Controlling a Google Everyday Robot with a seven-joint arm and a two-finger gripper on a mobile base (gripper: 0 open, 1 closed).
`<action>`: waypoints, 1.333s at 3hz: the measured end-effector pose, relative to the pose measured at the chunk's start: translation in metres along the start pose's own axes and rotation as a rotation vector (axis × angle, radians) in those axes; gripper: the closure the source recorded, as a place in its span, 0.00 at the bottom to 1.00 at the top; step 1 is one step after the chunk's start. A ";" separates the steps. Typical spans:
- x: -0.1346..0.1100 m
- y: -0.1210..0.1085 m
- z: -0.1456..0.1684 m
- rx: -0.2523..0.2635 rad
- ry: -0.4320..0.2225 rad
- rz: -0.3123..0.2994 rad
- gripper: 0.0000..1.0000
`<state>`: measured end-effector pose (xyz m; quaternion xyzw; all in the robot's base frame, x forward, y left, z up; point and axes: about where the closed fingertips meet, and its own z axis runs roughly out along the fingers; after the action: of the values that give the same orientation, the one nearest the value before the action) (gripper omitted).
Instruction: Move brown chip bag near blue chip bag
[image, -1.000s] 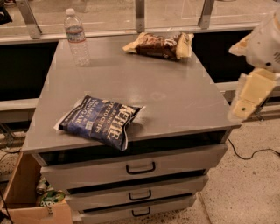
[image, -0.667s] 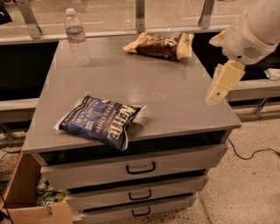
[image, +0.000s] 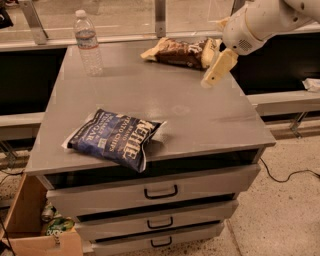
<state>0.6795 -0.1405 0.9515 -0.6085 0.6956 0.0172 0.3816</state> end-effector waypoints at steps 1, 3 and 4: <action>0.000 0.000 0.000 -0.001 0.000 0.000 0.00; -0.010 -0.025 0.059 0.066 -0.146 0.077 0.00; 0.001 -0.056 0.094 0.137 -0.199 0.132 0.00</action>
Offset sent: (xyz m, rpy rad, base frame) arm 0.0140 0.0159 -0.0100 0.1023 -0.0292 -0.0029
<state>0.7759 -0.1101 0.9091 -0.5290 0.6925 0.0550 0.4875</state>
